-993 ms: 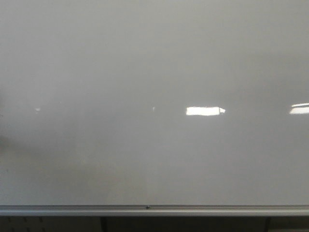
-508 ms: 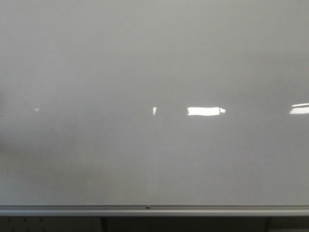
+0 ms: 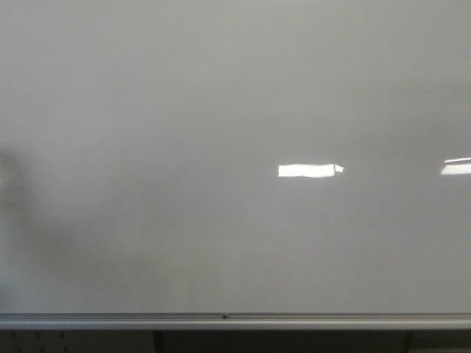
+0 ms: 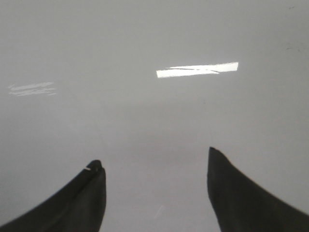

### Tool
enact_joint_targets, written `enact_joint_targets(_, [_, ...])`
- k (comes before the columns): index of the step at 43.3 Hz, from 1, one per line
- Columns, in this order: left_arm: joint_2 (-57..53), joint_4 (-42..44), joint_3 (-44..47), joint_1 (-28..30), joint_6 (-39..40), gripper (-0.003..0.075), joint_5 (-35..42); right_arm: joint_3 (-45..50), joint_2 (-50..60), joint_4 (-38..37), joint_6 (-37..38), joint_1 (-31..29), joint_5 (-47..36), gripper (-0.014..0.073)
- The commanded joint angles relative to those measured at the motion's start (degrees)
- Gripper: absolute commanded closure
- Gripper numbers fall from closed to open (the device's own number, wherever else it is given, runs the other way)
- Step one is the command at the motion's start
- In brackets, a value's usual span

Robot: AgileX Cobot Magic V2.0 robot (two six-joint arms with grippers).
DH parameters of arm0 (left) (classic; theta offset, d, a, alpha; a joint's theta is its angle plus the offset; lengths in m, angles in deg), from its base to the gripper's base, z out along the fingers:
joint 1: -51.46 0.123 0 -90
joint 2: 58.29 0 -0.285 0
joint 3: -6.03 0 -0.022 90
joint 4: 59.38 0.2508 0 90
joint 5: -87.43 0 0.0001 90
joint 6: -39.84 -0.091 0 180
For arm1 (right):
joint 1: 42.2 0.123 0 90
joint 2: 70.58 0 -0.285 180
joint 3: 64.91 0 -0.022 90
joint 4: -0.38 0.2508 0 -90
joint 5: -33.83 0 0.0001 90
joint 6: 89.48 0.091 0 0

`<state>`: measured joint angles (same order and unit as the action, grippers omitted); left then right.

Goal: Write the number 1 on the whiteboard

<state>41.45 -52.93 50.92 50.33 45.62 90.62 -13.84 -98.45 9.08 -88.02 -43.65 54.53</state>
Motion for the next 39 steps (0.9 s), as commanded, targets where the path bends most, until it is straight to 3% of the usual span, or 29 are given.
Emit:
enact_joint_targets(1, [-5.4, -0.1, -5.2, -3.6, 1.3, 0.0740, -11.2, -2.1, -1.4, 0.3, -0.1, -0.3, -4.0, 0.0109])
enact_joint_targets(6, [-7.5, -0.6, -10.2, -8.3, -0.1, 0.0740, -24.4, -2.1, -2.6, 0.3, -0.1, -0.3, -2.6, 0.0109])
enact_joint_targets(10, [-7.8, -4.6, -13.9, -12.0, -7.6, 0.0738, -33.6, -2.3, -4.2, 0.9, -0.1, -0.3, -1.2, 0.0109])
enact_joint_targets(18, [-7.8, -29.4, -19.0, -15.8, -34.9, 0.0739, -47.0, -6.9, -10.3, 3.1, -0.9, -0.2, 5.4, 0.0109])
enact_joint_targets(23, [-7.8, -40.0, -21.0, -16.0, -44.9, 0.0740, -54.5, -10.8, -15.0, 6.5, -4.1, 0.0, 10.4, 0.0109])
enact_joint_targets(32, [-7.8, -47.3, -23.0, -18.6, -58.4, 0.0740, -66.0, -18.2, -25.0, 23.2, -19.8, 2.8, 22.2, 0.0109])
enact_joint_targets(39, [-7.8, -50.6, -23.5, -23.2, -64.3, 0.0740, -70.5, -23.2, -33.2, 38.9, -33.0, 3.4, 33.9, 0.0109])
